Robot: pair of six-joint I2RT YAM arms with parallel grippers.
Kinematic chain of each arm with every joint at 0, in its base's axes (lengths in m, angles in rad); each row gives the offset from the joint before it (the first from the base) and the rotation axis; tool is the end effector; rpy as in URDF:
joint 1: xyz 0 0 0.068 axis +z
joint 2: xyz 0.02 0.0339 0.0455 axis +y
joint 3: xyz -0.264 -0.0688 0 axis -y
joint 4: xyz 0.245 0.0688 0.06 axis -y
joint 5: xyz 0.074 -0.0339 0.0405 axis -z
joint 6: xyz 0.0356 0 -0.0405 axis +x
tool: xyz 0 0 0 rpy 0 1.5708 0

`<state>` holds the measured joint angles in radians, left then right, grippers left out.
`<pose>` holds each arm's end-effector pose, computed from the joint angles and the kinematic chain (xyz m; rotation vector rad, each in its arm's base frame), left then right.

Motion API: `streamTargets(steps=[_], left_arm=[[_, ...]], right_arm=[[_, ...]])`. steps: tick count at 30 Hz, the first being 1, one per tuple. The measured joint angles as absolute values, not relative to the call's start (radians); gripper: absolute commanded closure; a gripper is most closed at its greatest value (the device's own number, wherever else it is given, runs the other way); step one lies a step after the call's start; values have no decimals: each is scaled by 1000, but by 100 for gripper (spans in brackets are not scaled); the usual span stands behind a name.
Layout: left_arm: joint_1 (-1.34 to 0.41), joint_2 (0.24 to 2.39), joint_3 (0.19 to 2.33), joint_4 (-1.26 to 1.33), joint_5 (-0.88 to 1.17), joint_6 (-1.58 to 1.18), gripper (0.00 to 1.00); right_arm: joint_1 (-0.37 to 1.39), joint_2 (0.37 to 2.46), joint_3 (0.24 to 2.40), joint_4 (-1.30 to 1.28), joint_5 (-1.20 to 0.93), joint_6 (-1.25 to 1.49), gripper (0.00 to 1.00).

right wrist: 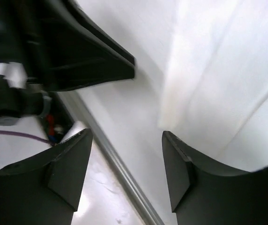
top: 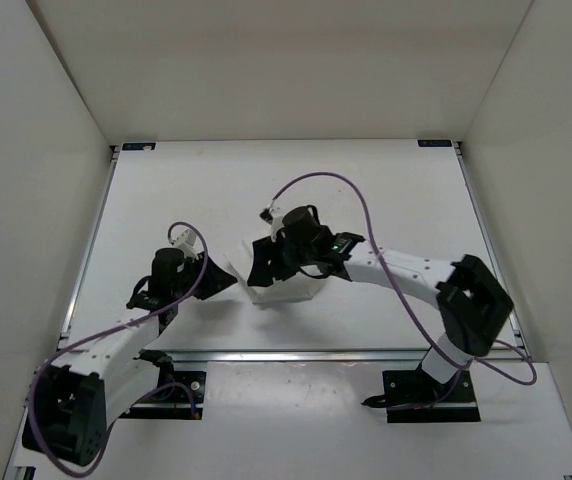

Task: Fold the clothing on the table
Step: Fold the skirt

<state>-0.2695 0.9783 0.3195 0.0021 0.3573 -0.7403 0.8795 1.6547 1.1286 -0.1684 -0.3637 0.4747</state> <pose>0.1780 -0.0621 0.1644 -0.3438 2.3246 -0.9267 0.2239 0.2905 0.2368 -0.7021 2.3670 1.0746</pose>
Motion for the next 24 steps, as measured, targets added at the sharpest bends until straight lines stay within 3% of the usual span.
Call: streamTargets(steps=[3, 5, 6, 7, 15, 24], left_arm=[[-265, 875, 320, -51, 353, -739, 64], [-280, 856, 326, -68, 351, -741, 64], [-293, 860, 332, -75, 351, -743, 64], [-308, 871, 338, -76, 351, -747, 64], [-426, 1055, 416, 32, 357, -822, 67], [-456, 1294, 448, 236, 383, -892, 68]], right_arm=[[825, 1478, 1028, -63, -406, 501, 57], [743, 1372, 944, 2, -439, 534, 74], [686, 1327, 899, 41, -459, 554, 92], [638, 1301, 863, 60, -474, 566, 100], [336, 1289, 601, 223, -614, 712, 100], [399, 1451, 548, 485, -735, 841, 100]])
